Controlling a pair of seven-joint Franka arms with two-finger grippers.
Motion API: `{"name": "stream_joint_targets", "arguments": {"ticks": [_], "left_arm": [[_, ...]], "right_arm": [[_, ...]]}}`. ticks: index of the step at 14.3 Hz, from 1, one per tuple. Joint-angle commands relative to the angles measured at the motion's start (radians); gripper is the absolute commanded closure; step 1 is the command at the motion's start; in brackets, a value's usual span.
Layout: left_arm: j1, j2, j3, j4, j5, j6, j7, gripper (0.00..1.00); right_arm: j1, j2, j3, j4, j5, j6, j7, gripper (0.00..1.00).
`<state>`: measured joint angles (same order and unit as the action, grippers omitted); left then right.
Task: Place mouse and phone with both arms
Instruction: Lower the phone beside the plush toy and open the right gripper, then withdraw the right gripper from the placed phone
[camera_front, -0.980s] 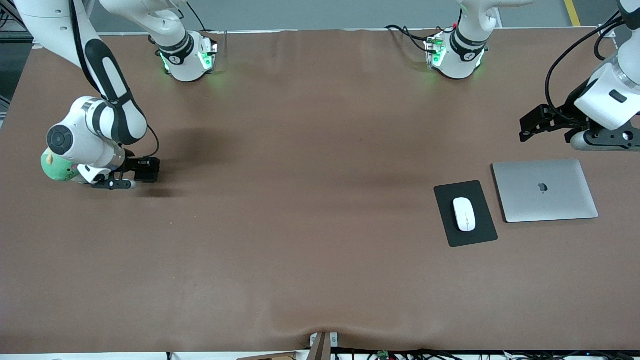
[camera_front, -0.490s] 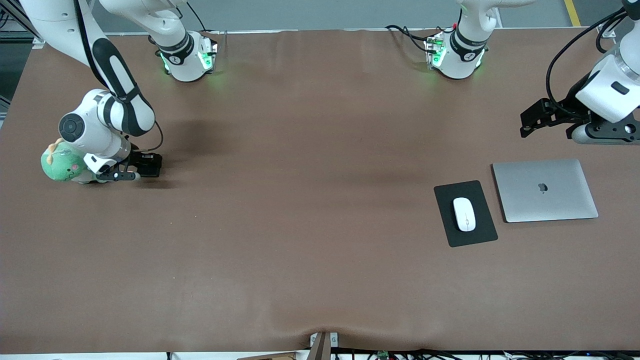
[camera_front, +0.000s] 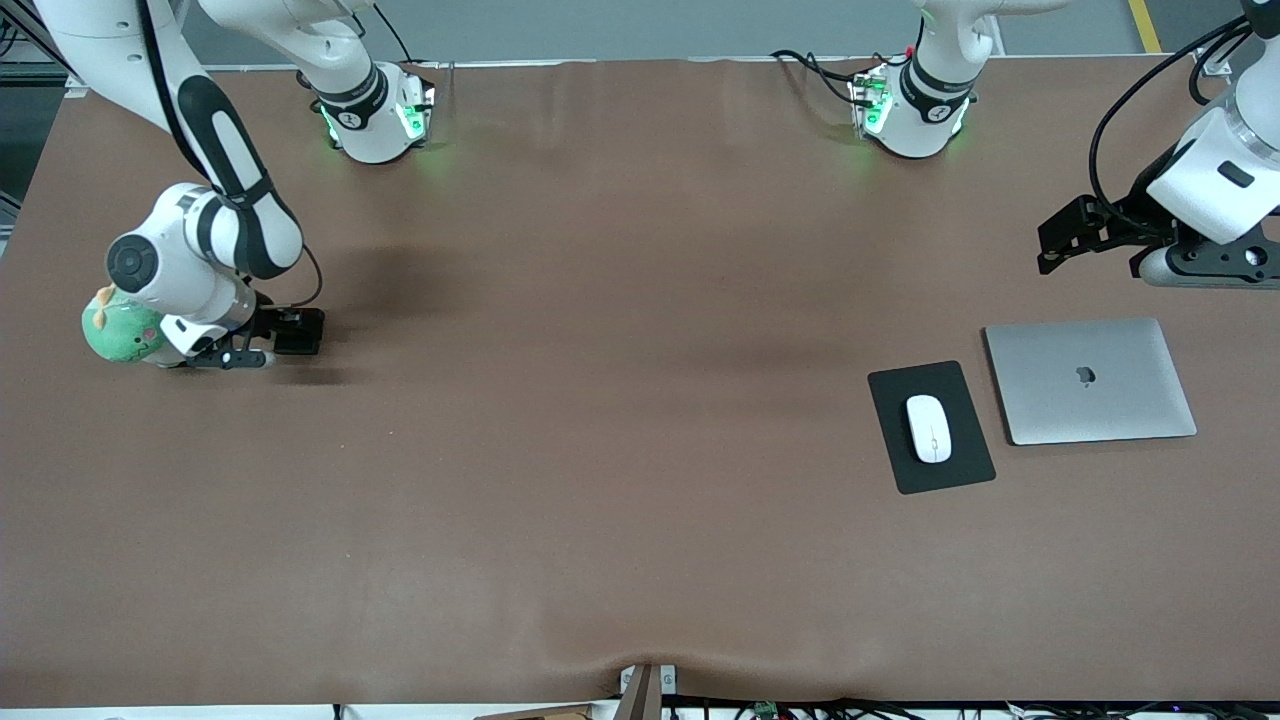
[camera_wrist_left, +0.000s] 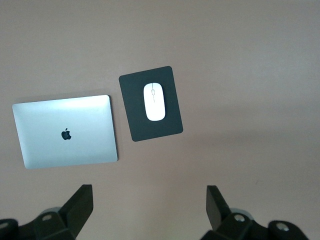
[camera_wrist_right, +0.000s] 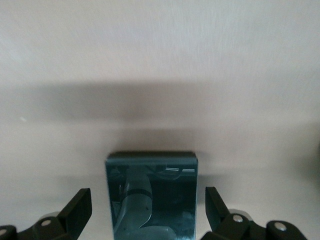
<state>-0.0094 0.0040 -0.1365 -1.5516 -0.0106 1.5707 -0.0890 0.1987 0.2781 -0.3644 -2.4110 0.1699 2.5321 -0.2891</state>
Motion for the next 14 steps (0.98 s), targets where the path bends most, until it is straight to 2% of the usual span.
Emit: {"name": "stream_joint_targets", "arguments": {"ticks": [1,5,7,10,12,14], "left_arm": [[0.006,-0.013,-0.005,0.005,0.011,-0.015,-0.011,0.0],[0.009,-0.015,0.003,0.005,0.009,-0.017,-0.012,0.0],[0.009,-0.013,0.005,0.007,0.012,-0.017,-0.009,0.0],[0.008,-0.004,0.005,0.03,0.017,-0.017,-0.011,0.0],[0.009,-0.001,0.005,0.034,0.017,-0.017,-0.009,0.0],[0.009,0.001,0.006,0.042,0.017,-0.017,-0.011,0.0]], "right_arm": [[-0.008,-0.004,0.005,0.105,-0.01,-0.072,-0.001,0.0],[-0.013,0.016,0.016,0.237,-0.009,-0.116,-0.002,0.0],[-0.019,0.035,0.059,0.335,-0.009,-0.197,-0.002,0.0],[-0.042,0.042,0.12,0.458,-0.009,-0.24,-0.004,0.0],[-0.054,0.076,0.128,0.594,-0.009,-0.376,-0.005,0.0],[-0.096,0.125,0.159,0.789,-0.009,-0.555,-0.004,0.0]]}}
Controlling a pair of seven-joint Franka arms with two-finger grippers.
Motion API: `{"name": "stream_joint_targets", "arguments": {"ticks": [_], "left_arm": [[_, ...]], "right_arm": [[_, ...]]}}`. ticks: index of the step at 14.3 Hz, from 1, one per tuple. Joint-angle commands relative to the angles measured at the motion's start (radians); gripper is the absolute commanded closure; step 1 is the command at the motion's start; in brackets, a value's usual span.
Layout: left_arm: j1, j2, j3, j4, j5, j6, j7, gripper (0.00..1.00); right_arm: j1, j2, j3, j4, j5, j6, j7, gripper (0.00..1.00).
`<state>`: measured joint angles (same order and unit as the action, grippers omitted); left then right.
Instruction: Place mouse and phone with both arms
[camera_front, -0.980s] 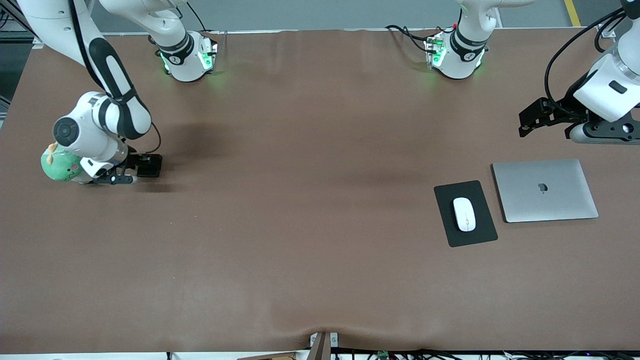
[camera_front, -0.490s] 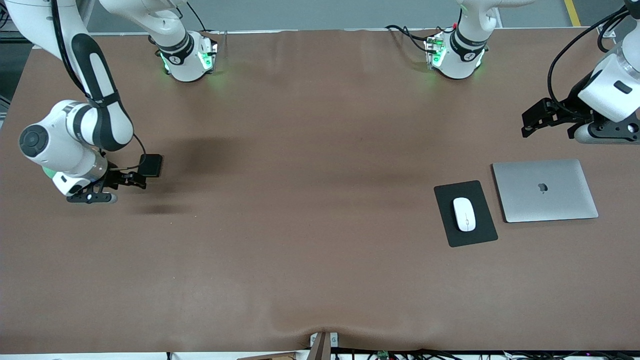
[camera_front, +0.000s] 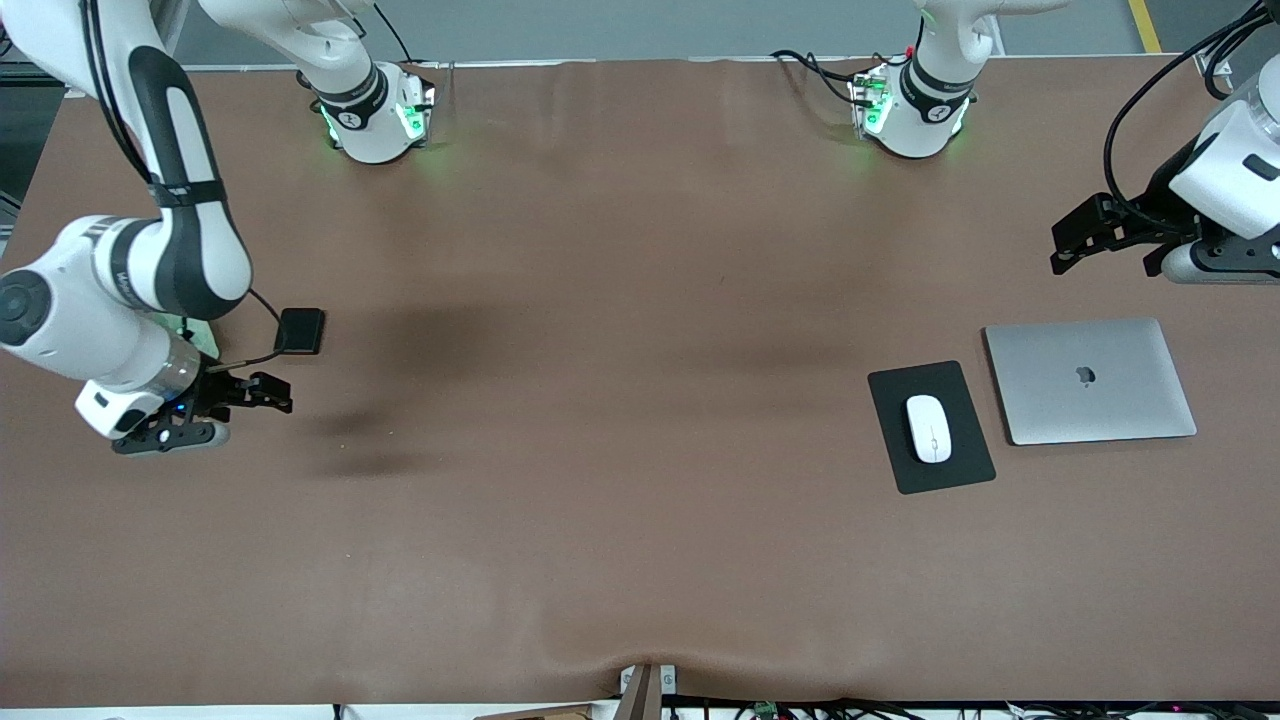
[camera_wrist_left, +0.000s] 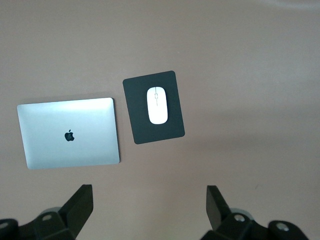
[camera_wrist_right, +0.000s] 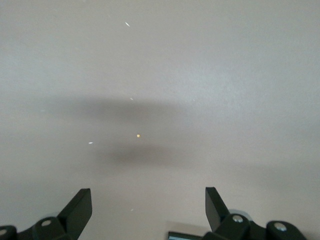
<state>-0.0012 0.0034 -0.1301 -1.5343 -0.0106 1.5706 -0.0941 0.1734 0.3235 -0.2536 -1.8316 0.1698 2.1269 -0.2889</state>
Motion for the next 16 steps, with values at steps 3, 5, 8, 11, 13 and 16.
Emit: {"name": "stream_joint_targets", "arguments": {"ticks": [3,5,8,11,13,16], "left_arm": [[0.001,0.003,0.0,0.031,0.017,-0.017,-0.006,0.0],[0.003,0.003,0.0,0.033,0.018,-0.017,-0.006,0.0],[0.015,0.0,0.001,0.033,0.017,-0.017,-0.001,0.0],[0.021,-0.002,0.001,0.033,0.018,-0.026,0.001,0.0],[0.02,0.0,0.0,0.031,0.018,-0.029,0.001,0.0],[0.021,0.0,0.0,0.031,0.017,-0.029,0.001,0.0]], "right_arm": [[-0.088,0.109,0.059,0.371,-0.007,-0.281,-0.004,0.0],[-0.113,0.104,0.074,0.42,-0.007,-0.317,-0.004,0.0],[-0.134,0.095,0.08,0.529,0.0,-0.39,-0.004,0.0],[-0.14,0.054,0.103,0.545,-0.015,-0.476,-0.003,0.0],[-0.149,0.008,0.102,0.545,-0.016,-0.55,-0.001,0.0],[-0.149,-0.082,0.105,0.54,-0.081,-0.642,0.004,0.0]]}}
